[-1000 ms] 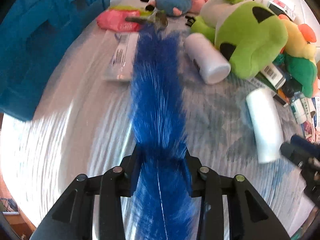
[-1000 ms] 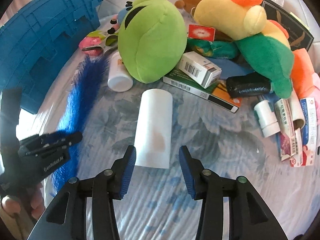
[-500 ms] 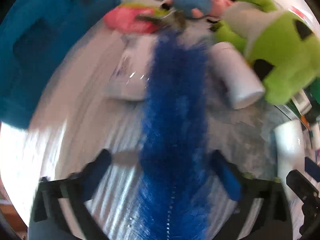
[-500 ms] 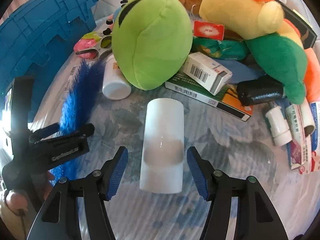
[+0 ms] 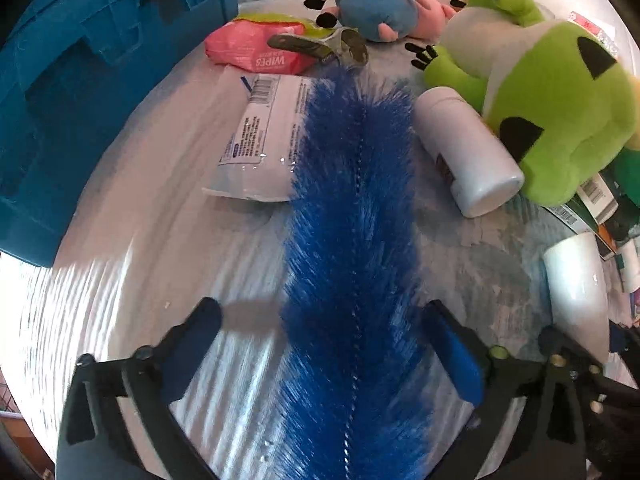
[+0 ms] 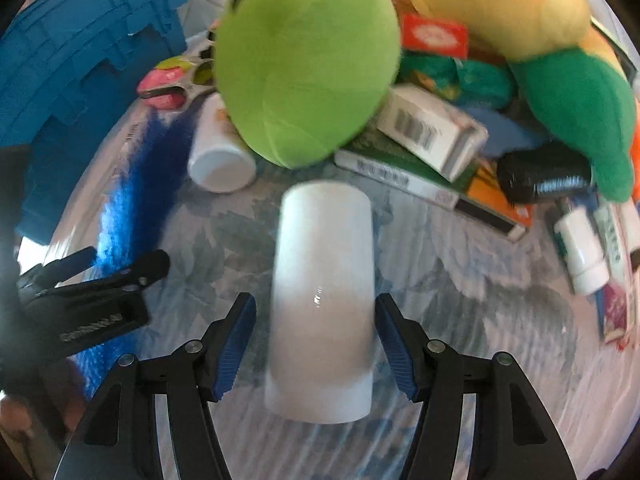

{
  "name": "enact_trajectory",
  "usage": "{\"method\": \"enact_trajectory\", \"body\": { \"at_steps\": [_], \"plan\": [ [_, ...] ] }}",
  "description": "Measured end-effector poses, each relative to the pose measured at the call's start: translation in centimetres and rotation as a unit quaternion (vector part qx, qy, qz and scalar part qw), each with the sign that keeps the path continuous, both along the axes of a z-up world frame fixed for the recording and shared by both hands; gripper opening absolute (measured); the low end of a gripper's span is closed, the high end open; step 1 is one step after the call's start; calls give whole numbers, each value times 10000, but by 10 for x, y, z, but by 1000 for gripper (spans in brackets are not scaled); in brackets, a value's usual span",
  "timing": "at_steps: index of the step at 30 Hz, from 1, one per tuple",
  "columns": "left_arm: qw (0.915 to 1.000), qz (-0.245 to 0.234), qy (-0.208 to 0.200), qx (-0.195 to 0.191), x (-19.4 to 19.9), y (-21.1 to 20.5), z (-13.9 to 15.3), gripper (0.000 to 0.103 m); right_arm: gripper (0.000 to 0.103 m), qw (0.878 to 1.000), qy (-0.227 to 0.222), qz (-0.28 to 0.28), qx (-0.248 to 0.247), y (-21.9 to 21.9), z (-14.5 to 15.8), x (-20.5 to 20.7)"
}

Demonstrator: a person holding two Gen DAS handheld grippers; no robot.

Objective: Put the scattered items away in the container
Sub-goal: 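Grasp the blue feather duster with the left tool while the right tool grasps the white paper roll, then lift and carry the duster with the left tool while the right tool carries the roll to the crate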

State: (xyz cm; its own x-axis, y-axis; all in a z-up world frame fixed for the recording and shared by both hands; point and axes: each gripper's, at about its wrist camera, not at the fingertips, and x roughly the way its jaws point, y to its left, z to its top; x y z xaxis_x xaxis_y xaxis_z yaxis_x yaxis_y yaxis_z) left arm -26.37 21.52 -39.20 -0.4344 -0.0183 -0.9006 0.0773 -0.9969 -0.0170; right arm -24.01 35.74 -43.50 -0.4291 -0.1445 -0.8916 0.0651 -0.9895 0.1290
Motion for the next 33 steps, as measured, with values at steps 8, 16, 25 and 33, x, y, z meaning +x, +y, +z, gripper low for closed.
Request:
{"method": "enact_trajectory", "body": {
  "at_steps": [8, 16, 25, 33],
  "plan": [
    [9996, -2, 295, -3, 23, 22, 7, 56, 62, 9997, 234, 4, -52, 0, 1, 7],
    [9996, -46, 284, 75, 1, 16, -3, 24, 45, 9993, 324, -138, -83, 9, 0, 10],
    [9990, 14, 428, 157, 6, 12, 6, 18, 45, 9992, 350, 109, -166, 0, 9, 26],
    [9955, 13, 933, 134, 20, 6, 45, 17, 45, 9972, 690, 205, -214, -9, 37, 25]
  ]
}}
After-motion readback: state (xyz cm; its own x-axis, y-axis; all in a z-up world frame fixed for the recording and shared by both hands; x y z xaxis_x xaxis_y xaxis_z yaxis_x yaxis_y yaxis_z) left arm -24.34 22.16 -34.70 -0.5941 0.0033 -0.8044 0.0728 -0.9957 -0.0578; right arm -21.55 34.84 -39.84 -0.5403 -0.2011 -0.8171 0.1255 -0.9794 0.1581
